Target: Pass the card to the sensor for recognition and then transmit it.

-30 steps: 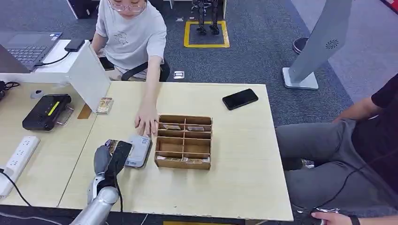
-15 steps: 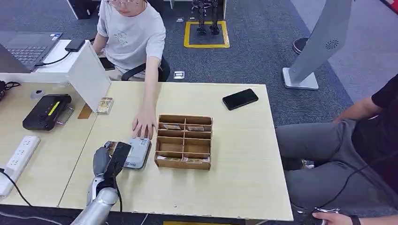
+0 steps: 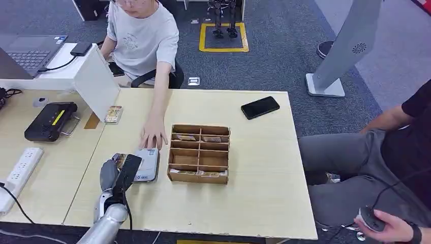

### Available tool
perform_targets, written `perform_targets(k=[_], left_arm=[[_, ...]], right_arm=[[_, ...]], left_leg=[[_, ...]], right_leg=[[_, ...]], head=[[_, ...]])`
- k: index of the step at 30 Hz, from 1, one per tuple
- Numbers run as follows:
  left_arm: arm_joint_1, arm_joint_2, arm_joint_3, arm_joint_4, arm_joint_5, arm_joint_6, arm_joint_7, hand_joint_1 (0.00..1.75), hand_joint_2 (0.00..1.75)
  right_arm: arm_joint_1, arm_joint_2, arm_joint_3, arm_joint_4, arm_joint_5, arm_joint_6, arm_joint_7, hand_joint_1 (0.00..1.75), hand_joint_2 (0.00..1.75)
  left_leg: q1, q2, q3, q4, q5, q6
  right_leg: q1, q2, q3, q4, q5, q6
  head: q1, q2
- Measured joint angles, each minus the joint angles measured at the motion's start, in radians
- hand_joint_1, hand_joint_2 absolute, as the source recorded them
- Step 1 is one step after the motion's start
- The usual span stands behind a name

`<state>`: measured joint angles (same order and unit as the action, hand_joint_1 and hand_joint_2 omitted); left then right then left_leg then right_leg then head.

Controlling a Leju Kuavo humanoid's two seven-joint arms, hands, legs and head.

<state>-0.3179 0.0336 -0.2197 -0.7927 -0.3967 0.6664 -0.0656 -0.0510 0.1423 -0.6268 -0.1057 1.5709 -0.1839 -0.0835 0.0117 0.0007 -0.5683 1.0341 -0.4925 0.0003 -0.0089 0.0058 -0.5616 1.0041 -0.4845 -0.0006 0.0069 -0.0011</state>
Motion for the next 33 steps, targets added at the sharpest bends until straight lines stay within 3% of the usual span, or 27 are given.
perform_targets(k=[7,8,11,15,18,23,28,33], left_arm=[[0.001,-0.001,0.019,0.015,-0.033,-0.010,-0.001,1.75,1.75],[0.002,-0.002,0.023,0.015,-0.011,-0.034,-0.026,1.75,1.75],[0.023,-0.005,0.040,-0.036,0.180,-0.228,-0.170,1.75,1.75],[0.046,-0.004,0.044,-0.225,0.456,-0.377,-0.196,1.75,1.75],[0.017,0.018,0.047,-0.357,0.515,-0.400,-0.221,1.75,1.75],[-0.124,0.074,0.047,-0.517,0.478,-0.409,-0.241,1.75,1.75],[-0.218,0.105,0.047,-0.589,0.452,-0.409,-0.227,1.75,1.75],[-0.260,0.127,0.047,-0.613,0.359,-0.359,-0.240,1.75,1.75]], right_arm=[[0.001,0.000,0.000,0.000,0.000,-0.012,0.000,0.00,1.75],[0.001,0.000,0.000,0.000,0.000,-0.012,0.000,0.00,1.75],[0.002,0.000,0.000,0.001,0.000,-0.016,-0.003,0.00,1.75],[0.004,0.000,0.006,0.001,0.000,-0.012,-0.010,0.00,1.75],[0.002,0.000,0.017,0.000,0.000,0.004,-0.011,0.00,1.75],[-0.005,0.000,0.050,-0.010,0.000,0.045,-0.003,0.00,1.75],[-0.007,0.000,0.073,-0.021,0.000,0.061,-0.002,0.00,1.75],[-0.007,0.000,0.093,-0.034,0.000,0.077,-0.002,0.00,1.75]], left_leg=[[0.000,0.000,0.001,0.000,0.000,0.000],[0.000,0.000,0.001,0.000,0.000,0.000],[0.000,0.000,0.002,0.000,0.000,0.000],[0.000,0.000,-0.002,0.000,0.002,0.000],[0.001,0.000,-0.002,0.000,0.003,0.000],[0.002,-0.001,-0.002,0.000,0.004,-0.001],[0.002,-0.001,-0.002,0.000,0.005,-0.001],[0.002,-0.001,-0.002,0.000,0.005,-0.002]], right_leg=[[0.000,0.000,0.000,0.000,0.000,0.000],[0.000,0.000,0.000,0.000,0.000,0.000],[0.000,0.000,0.001,0.000,0.000,0.000],[0.002,0.000,-0.001,0.000,0.001,0.000],[0.002,0.000,-0.002,0.000,0.003,-0.002],[0.002,-0.002,-0.002,0.000,0.004,-0.002],[0.003,-0.001,-0.002,0.000,0.004,-0.003],[0.003,-0.001,-0.003,0.000,0.004,-0.003]], head=[[0.000,0.000],[0.000,0.000],[0.000,0.000],[0.000,0.000],[0.000,0.000],[0.000,0.000],[0.000,0.000],[0.000,0.000]])
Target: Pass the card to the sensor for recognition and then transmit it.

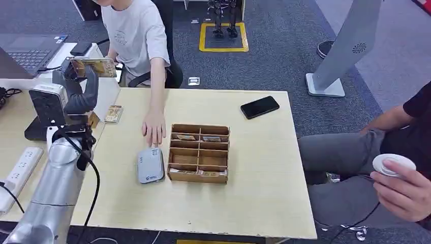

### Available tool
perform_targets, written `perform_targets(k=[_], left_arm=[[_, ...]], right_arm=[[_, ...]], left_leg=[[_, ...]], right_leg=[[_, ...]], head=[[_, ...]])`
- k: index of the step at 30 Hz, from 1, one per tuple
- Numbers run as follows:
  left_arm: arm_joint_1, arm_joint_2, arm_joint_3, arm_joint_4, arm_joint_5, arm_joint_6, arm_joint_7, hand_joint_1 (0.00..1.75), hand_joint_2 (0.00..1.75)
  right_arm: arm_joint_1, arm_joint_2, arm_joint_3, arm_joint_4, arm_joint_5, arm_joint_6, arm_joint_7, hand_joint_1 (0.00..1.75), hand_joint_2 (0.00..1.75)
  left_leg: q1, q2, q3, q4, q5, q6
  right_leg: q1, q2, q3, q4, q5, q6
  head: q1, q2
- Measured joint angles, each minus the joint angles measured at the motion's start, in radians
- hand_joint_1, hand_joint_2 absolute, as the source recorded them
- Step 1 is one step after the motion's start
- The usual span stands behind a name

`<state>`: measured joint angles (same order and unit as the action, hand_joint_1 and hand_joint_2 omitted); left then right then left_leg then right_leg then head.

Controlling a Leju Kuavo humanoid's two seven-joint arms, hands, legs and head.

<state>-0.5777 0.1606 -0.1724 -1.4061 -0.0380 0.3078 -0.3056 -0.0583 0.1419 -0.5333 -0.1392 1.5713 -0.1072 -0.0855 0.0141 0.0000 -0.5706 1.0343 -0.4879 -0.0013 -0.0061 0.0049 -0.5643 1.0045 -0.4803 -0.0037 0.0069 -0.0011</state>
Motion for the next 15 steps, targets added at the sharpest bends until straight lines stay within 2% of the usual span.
perform_targets(k=[5,7,11,12,15], left_arm=[[-0.021,0.011,0.000,-0.003,-0.064,0.037,0.000,1.75,1.75],[-0.027,0.023,-0.003,-0.003,-0.200,0.105,-0.002,1.75,1.75],[-0.052,0.073,-0.026,0.032,-0.615,0.300,0.009,1.75,1.75],[-0.056,0.087,-0.031,0.047,-0.691,0.337,0.009,1.75,1.75],[-0.058,0.116,-0.037,0.090,-0.799,0.376,0.006,1.75,1.75]], right_arm=[[0.000,0.000,0.013,-0.007,0.000,0.003,0.000,0.00,1.75],[-0.001,0.000,0.019,-0.010,0.000,0.008,0.000,0.00,1.75],[-0.004,0.000,0.043,-0.018,0.000,0.026,0.000,0.00,1.75],[-0.005,0.000,0.049,-0.020,0.000,0.029,0.000,0.00,1.75],[-0.005,0.000,0.064,-0.026,-0.001,0.036,0.000,0.00,1.75]], left_leg=[[0.000,0.000,0.000,0.000,0.000,0.000],[0.000,0.001,0.000,0.000,0.000,0.000],[0.000,0.001,0.000,0.000,0.000,0.000],[0.000,0.001,0.000,0.000,0.000,0.000],[0.000,0.002,0.000,0.000,0.000,0.000]], right_leg=[[0.000,0.000,0.000,0.000,0.000,0.000],[0.000,0.001,0.000,0.000,0.000,0.000],[0.000,0.001,0.000,0.000,0.000,0.000],[0.000,0.002,0.000,0.000,0.000,0.000],[0.000,0.002,-0.001,0.000,0.000,0.000]], head=[[0.000,0.000],[0.000,0.000],[0.000,0.000],[0.000,0.000],[0.000,0.000]])
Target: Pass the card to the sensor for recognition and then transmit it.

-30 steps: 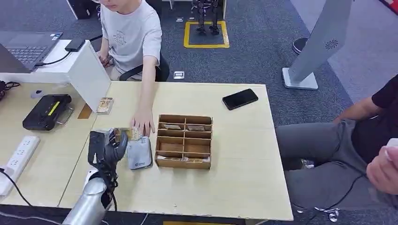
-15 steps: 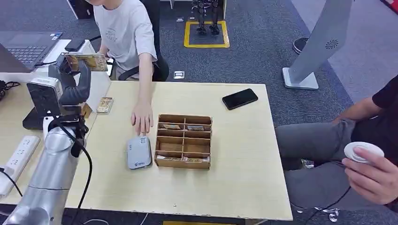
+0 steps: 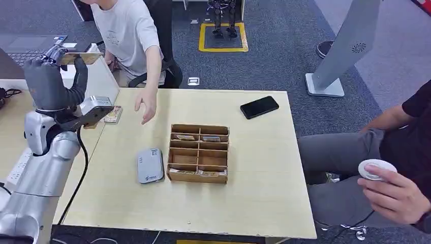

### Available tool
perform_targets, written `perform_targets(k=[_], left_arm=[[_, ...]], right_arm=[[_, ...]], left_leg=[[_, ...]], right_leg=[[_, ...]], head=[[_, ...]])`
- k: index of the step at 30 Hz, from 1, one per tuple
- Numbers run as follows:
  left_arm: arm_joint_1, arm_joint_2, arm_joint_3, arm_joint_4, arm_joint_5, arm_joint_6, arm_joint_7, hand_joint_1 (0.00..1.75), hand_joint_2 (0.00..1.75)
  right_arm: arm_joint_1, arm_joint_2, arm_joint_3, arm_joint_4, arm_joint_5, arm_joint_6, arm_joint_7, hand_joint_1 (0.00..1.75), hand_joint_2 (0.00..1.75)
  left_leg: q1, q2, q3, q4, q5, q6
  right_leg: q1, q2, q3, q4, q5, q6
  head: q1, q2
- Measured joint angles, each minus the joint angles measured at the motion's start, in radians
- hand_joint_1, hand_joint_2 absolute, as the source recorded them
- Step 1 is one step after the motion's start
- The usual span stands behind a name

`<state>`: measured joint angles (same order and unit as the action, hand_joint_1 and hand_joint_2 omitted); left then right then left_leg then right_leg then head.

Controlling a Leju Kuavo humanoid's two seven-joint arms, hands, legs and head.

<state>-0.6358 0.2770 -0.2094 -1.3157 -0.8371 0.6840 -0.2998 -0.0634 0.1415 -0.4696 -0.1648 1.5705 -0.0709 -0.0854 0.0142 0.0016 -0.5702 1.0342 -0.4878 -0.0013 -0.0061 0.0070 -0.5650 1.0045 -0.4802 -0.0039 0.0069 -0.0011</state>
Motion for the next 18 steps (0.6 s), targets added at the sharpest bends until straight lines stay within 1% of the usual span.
perform_targets(k=[4,6,14,18], left_arm=[[0.000,0.024,-0.011,0.045,-0.070,0.004,0.006,1.75,1.75],[0.000,0.033,-0.015,0.061,-0.088,0.005,0.010,1.75,1.75],[-0.002,0.049,-0.028,0.095,-0.096,0.001,0.018,1.75,1.75],[-0.011,0.058,-0.053,0.113,-0.100,-0.035,0.046,1.75,1.75]], right_arm=[[0.000,0.000,0.011,-0.004,-0.003,0.000,0.000,0.00,1.75],[0.000,0.000,0.018,-0.006,-0.004,0.000,0.000,0.00,1.75],[0.000,0.000,0.024,-0.010,-0.008,0.000,0.001,0.00,1.75],[0.000,0.000,0.026,-0.010,-0.013,-0.001,0.001,0.00,1.75]], left_leg=[[0.000,0.000,0.000,0.000,0.000,0.000],[0.000,0.000,0.000,0.000,0.000,0.000],[0.000,0.000,0.000,0.000,0.000,0.000],[0.000,0.000,0.000,0.000,0.000,0.000]], right_leg=[[0.000,0.000,0.000,0.000,0.000,0.000],[0.000,0.000,0.000,0.000,0.000,0.000],[0.000,0.000,0.000,0.000,0.000,0.000],[0.000,0.000,0.000,0.000,0.000,0.000]], head=[[0.000,0.000],[0.000,0.000],[0.000,0.000],[0.000,0.000]])
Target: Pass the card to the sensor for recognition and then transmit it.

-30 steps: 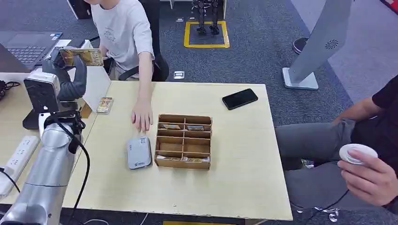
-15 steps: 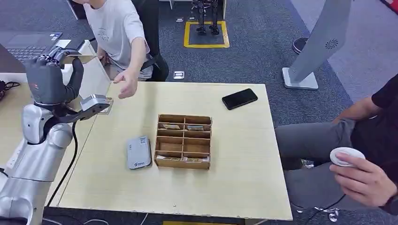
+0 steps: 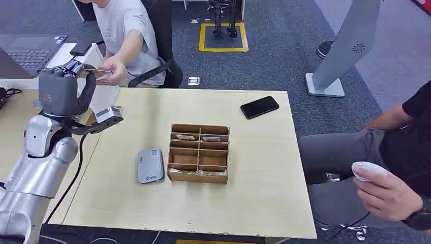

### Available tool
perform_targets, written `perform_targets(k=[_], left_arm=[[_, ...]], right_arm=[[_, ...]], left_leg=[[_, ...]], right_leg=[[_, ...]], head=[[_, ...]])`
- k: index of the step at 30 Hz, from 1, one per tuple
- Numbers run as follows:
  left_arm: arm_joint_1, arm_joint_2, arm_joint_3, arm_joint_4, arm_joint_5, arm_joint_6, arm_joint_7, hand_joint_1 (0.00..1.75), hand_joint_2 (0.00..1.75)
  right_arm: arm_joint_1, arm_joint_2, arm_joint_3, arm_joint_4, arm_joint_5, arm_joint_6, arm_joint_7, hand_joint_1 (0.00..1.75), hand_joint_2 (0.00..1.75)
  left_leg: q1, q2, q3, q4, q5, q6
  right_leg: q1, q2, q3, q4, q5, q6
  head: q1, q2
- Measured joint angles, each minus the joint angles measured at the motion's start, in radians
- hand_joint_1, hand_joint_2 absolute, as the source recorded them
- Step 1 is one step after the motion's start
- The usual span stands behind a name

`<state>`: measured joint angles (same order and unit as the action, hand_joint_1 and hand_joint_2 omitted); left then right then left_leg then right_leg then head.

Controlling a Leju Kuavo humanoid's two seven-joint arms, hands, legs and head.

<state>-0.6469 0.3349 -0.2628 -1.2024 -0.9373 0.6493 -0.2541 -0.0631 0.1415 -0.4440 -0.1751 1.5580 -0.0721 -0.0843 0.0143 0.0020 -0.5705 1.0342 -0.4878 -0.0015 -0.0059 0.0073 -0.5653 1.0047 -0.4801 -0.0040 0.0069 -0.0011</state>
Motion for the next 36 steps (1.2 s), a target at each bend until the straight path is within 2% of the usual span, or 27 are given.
perform_targets(k=[7,15,16,20,25,28,36], left_arm=[[-0.003,0.002,-0.031,0.016,-0.012,-0.021,0.032,1.75,1.75],[-0.003,0.002,-0.041,0.025,-0.006,-0.022,0.033,1.75,1.75],[-0.003,0.002,-0.042,0.026,-0.006,-0.022,0.033,0.00,1.75],[-0.003,0.000,-0.042,0.026,0.038,-0.042,0.030,0.00,1.75],[-0.003,-0.013,-0.043,0.026,0.141,-0.202,0.062,0.00,1.75],[-0.003,-0.020,-0.046,0.026,0.174,-0.259,0.079,0.00,1.75],[-0.003,-0.025,-0.049,0.014,0.209,-0.271,0.084,0.00,1.75]], right_arm=[[0.001,0.000,0.003,-0.001,-0.016,-0.010,0.000,0.00,1.75],[0.001,0.000,0.009,-0.001,-0.018,-0.014,0.000,0.00,1.75],[0.001,0.000,0.009,-0.001,-0.018,-0.014,0.000,0.00,1.75],[0.001,0.000,0.010,-0.001,-0.023,-0.014,0.000,0.00,1.75],[0.002,0.000,0.010,0.000,-0.042,-0.019,0.004,0.00,1.75],[0.003,0.000,0.010,0.000,-0.049,-0.019,0.008,0.00,1.75],[0.004,0.000,0.011,0.000,-0.053,-0.019,0.011,0.00,1.75]], left_leg=[[0.000,0.000,0.000,0.000,0.000,0.000],[0.000,0.000,-0.001,0.000,0.000,0.000],[0.000,0.000,-0.001,0.000,0.000,0.000],[0.000,0.000,-0.001,0.000,0.000,0.000],[0.000,0.000,-0.001,0.000,0.000,0.000],[0.000,0.000,-0.001,0.000,0.000,0.000],[0.000,0.000,-0.001,0.000,0.000,0.000]], right_leg=[[0.000,0.000,0.000,0.000,0.000,0.000],[0.000,0.000,0.000,0.000,0.000,0.000],[0.000,0.000,-0.001,0.000,0.000,0.000],[0.000,0.000,-0.001,0.000,0.000,0.000],[0.000,0.000,-0.001,0.000,0.000,0.000],[0.000,0.000,-0.001,0.000,0.001,-0.001],[0.000,0.000,-0.001,0.000,0.001,-0.001]], head=[[0.000,0.000],[0.000,0.000],[0.000,0.000],[0.000,0.000],[0.000,0.000],[0.000,0.000],[0.000,0.000]])
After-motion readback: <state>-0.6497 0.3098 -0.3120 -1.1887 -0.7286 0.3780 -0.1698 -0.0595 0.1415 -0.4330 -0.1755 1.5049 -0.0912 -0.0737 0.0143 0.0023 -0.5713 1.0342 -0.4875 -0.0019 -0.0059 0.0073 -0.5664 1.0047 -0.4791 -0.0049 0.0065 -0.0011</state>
